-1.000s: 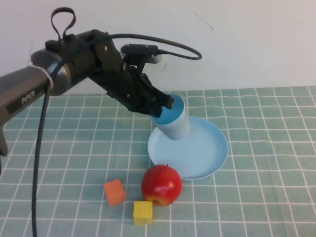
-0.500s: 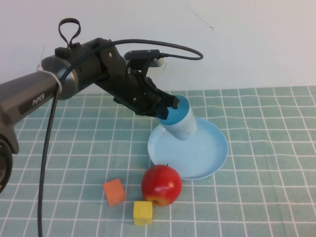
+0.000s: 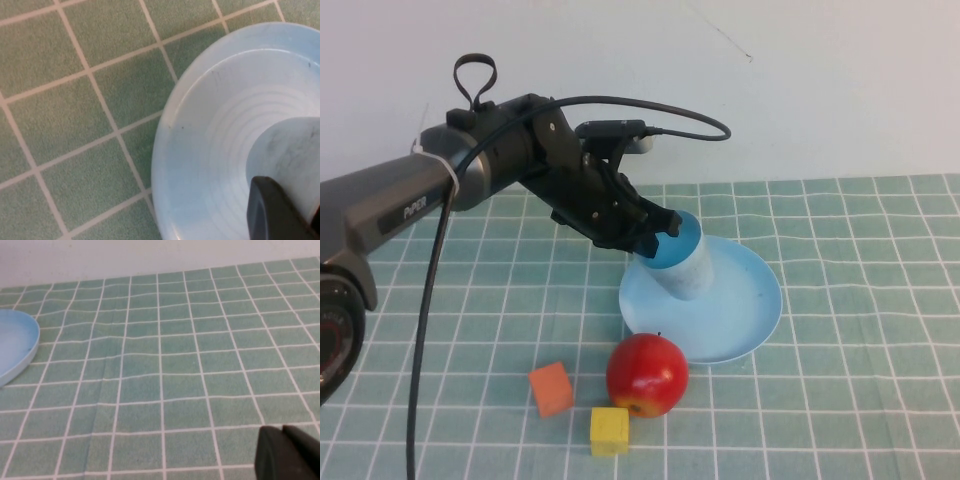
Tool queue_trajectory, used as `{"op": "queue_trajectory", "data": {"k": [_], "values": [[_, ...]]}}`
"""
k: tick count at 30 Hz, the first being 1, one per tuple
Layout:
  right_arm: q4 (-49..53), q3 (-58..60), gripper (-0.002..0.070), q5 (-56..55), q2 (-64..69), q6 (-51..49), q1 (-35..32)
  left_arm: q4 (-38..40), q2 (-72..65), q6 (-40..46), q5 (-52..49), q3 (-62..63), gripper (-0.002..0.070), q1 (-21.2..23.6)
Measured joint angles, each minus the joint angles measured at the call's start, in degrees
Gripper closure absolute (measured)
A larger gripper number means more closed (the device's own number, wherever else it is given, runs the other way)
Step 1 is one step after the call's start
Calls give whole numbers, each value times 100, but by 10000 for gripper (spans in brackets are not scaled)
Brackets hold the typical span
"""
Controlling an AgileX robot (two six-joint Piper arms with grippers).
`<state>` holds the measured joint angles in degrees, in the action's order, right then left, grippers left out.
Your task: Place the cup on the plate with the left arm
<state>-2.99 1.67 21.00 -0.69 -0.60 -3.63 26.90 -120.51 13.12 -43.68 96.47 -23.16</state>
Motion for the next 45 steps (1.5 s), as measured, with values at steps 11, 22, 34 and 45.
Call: {"op": "queue_trajectory", "data": {"k": [11,22,34,45], "values": [[0,0,678,0,0,0,0,-302,-163,11,41,0,658,-172],[0,0,678,0,0,0,0,-312,-234,11,34,173,326,-189],[0,0,678,0,0,0,0,-363,-234,21,-1279,1880,433,-202],[0,0,678,0,0,0,0,848,810,863,-2604,2919,671,-212]]}}
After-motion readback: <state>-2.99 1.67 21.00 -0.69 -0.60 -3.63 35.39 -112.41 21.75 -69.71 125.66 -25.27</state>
